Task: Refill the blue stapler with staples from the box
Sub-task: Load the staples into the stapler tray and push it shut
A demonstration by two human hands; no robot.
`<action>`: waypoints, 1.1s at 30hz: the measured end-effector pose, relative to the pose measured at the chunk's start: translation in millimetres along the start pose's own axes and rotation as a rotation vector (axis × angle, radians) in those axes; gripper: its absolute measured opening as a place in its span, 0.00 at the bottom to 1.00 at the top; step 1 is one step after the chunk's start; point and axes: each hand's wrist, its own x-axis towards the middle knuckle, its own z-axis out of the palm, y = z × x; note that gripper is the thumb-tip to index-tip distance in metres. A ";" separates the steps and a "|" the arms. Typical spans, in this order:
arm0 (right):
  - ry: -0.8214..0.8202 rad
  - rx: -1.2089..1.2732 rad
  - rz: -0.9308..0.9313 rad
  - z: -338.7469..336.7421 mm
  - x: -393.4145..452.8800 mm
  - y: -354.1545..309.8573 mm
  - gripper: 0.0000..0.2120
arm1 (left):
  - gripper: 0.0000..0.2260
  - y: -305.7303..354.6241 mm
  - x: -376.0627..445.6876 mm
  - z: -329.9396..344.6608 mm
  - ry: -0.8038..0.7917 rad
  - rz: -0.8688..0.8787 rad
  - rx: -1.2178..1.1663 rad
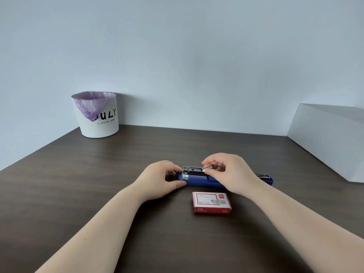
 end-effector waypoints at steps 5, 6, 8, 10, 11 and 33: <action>-0.012 0.011 0.007 -4.8 -1.0 1.8 0.10 | 0.16 0.0 -0.6 0.0 0.001 0.001 0.000; 0.005 0.012 0.004 -6.2 -2.2 2.0 0.09 | 0.16 0.2 -0.8 -0.1 0.001 0.001 0.002; 0.059 0.010 0.008 -9.9 -3.2 1.8 0.07 | 0.16 0.5 -0.4 -0.2 0.004 0.002 -0.002; 0.066 -0.056 0.008 -13.4 -3.8 1.4 0.07 | 0.16 0.4 -0.2 -0.2 0.004 0.002 -0.006; 0.041 -0.102 0.001 -14.2 -4.0 1.6 0.07 | 0.16 0.2 0.0 0.0 0.002 0.002 -0.005; -0.199 -0.334 -0.153 2.9 19.4 -18.0 0.10 | 0.15 0.4 -0.2 -0.4 -0.003 -0.011 -0.016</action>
